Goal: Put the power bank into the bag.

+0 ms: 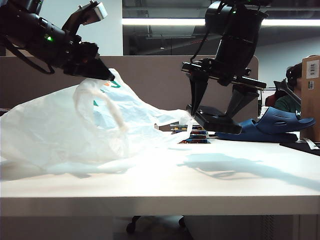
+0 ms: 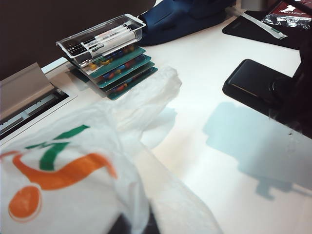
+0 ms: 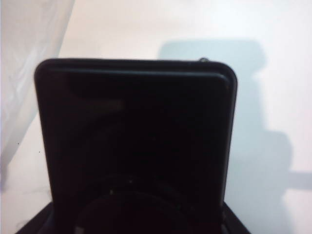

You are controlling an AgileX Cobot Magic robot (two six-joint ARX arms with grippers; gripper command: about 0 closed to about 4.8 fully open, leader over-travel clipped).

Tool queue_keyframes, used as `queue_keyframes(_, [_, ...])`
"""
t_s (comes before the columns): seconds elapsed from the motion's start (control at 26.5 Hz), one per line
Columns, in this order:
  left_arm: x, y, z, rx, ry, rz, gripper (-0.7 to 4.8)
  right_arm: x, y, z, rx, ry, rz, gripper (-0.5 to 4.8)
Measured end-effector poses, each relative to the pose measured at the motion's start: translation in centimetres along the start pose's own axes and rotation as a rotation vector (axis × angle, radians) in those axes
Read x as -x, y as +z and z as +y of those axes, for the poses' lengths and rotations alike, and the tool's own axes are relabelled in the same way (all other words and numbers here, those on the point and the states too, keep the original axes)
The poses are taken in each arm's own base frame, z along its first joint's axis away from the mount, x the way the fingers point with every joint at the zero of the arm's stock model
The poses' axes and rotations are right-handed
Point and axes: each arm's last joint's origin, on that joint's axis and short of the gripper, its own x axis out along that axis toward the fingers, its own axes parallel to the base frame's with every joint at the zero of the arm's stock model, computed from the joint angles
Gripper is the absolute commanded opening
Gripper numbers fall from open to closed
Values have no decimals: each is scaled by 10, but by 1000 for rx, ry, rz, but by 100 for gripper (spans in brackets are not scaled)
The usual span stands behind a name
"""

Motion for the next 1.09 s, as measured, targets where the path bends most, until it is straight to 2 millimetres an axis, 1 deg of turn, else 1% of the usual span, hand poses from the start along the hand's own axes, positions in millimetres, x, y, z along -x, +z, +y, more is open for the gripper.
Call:
queue_keyframes(0.11, [0, 0, 0, 1, -3, -1, -7, 0, -1, 3, 15, 8, 2, 288])
queue_keyframes(0.15, [0, 0, 0, 1, -9, -3, -7, 0, -1, 5, 27, 27, 6, 263])
queue_keyframes(0.19, [0, 1, -2, 1, -61, -23, -7, -1, -1, 9, 41, 65, 2, 262])
queue_keyframes(0.3, [0, 2, -4, 1, -143, -55, -7, -1, 1, 13, 55, 97, -19, 262])
queue_keyframes(0.38, [0, 2, -6, 0, -179, -69, -7, -1, 1, 17, 66, 117, -28, 262])
queue_keyframes(0.57, [1, 3, -8, 24, -253, -94, -7, -1, 2, 18, 70, 154, -28, 262])
queue_keyframes(0.6, [1, 3, -9, 35, -293, -107, -7, -4, 2, 18, 71, 157, -25, 262])
queue_keyframes(0.72, [1, 5, -10, 34, -332, -133, -7, -10, 1, 19, 70, 183, 1, 262])
queue_keyframes(0.87, [2, 7, -10, 27, -368, -158, -7, -20, -3, 26, 84, 220, 37, 262])
queue_keyframes(1.09, [3, 8, -13, 25, -474, -200, -7, -36, -8, 36, 103, 250, 75, 262])
